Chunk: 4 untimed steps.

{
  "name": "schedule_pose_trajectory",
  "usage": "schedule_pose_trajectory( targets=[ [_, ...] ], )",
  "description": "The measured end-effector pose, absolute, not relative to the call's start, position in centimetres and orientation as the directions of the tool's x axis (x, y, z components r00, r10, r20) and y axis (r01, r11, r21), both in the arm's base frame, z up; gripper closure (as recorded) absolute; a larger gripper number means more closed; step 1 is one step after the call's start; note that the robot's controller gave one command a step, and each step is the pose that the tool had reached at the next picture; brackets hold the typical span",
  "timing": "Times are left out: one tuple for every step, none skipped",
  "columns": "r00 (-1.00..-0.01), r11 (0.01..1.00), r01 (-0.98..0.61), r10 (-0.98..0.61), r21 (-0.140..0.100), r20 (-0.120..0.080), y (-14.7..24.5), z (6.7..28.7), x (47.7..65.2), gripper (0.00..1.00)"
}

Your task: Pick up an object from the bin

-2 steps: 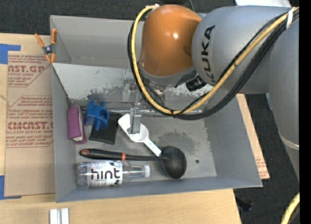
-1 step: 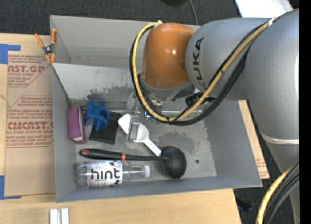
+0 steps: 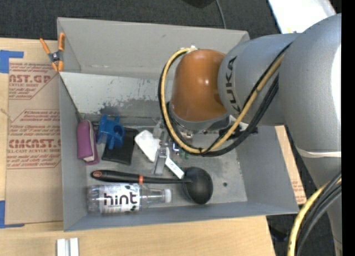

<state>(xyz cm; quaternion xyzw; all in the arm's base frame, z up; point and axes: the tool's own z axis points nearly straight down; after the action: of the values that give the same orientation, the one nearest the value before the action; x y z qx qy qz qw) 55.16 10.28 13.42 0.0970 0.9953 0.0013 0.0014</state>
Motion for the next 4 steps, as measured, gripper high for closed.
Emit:
schedule_pose_trajectory(
  targets=[
    [-0.948, 0.948, 0.320, 0.320, 0.005, -0.004, 9.1, 13.4, 55.3, 0.00],
    [-0.933, 0.933, 0.360, 0.360, 0.005, -0.004, 8.4, 6.7, 54.5, 0.00],
    [-0.885, 0.885, 0.466, 0.466, 0.015, -0.013, 9.8, 7.2, 52.0, 1.00],
    [-0.885, 0.885, 0.466, 0.466, 0.015, -0.013, 9.8, 7.2, 52.0, 1.00]
  ],
)
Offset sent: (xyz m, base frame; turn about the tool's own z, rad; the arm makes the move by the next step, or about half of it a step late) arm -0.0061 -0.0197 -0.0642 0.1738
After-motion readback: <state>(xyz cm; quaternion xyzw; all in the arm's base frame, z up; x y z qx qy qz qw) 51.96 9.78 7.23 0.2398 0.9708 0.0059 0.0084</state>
